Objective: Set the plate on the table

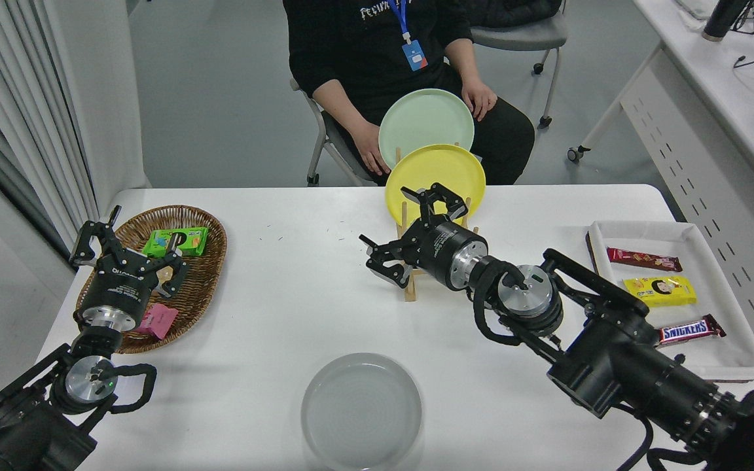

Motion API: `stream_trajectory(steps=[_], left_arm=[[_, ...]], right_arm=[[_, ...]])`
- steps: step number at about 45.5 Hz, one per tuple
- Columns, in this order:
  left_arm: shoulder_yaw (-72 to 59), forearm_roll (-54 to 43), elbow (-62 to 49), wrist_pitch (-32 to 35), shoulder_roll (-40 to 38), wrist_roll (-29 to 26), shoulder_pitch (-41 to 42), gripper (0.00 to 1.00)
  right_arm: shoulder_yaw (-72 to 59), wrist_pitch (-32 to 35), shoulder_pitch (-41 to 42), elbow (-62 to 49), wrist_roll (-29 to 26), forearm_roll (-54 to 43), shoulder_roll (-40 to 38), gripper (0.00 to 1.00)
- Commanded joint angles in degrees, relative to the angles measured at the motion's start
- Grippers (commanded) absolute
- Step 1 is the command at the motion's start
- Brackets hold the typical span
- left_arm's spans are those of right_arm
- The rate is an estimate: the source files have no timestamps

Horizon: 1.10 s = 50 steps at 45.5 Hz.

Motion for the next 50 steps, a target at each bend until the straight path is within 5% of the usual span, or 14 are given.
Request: stream_trajectory(steps=[1,50], left_arm=[[0.0,0.0,0.0,0.0,0.0,0.0,0.0,0.98],[0.0,0.0,0.0,0.0,0.0,0.0,0.1,0.98]], right_arm=[[-1.3,6.8,0.7,-0.2,0.4,-5.2,-6.8,1.00],[5.2,13.6,-0.4,-26.0,5.6,-4.8,-10.0,1.00]])
